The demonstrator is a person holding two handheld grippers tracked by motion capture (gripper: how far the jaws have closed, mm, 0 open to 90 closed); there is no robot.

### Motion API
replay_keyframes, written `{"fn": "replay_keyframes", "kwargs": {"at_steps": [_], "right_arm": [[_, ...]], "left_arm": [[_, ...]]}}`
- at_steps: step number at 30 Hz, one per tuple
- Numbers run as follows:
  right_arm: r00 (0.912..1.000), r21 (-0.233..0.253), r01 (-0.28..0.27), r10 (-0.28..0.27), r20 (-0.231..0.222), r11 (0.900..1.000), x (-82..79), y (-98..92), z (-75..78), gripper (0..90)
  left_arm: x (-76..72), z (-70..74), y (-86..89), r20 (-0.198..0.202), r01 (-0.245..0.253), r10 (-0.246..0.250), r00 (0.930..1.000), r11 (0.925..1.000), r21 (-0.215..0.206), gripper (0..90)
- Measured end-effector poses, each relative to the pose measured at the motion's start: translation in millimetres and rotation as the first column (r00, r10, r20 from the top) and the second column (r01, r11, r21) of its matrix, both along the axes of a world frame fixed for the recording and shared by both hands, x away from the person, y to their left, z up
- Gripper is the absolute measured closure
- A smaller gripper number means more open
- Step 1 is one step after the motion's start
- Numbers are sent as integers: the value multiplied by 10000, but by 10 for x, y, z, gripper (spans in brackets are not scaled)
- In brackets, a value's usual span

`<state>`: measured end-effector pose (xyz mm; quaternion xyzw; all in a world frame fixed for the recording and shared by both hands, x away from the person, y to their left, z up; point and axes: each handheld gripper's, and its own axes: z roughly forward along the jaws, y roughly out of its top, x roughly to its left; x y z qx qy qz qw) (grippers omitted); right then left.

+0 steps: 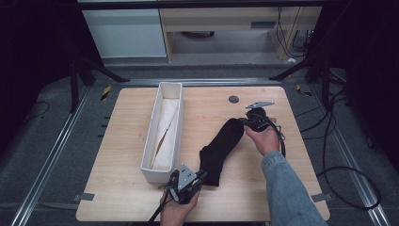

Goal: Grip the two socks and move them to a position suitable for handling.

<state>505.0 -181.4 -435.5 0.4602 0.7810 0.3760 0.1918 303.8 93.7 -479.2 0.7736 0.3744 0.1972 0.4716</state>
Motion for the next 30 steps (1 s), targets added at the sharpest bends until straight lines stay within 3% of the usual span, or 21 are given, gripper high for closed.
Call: {"fn": "replay_keyframes", "kwargs": {"at_steps": [2,9,13,18,24,30], "right_arm": [[10000,2,6,-6,-38,10000,7,34,-18,890],[9999,-78,-21,20,-147,10000,19,104,-63,890],[10000,192,8,-6,-95,9998,38,143,-69,890],[9998,-328,-43,37,-191,9995,54,193,-124,889],[9999,-297,-40,36,-133,9995,44,181,-92,890],[9992,-603,-42,17,-402,9982,76,165,-181,887]], "left_arm": [[18,-47,39,-319,-41,35,9995,9998,-211,809],[4,-48,43,-168,-51,47,9998,9998,-206,809],[3,-30,77,-158,-140,135,9998,9992,-371,809],[-1,-71,60,-348,-19,8,9994,9995,-317,807],[0,-50,72,-249,-29,20,9997,9993,-366,807],[8,-137,21,-574,172,-179,9982,9998,-139,805]]}}
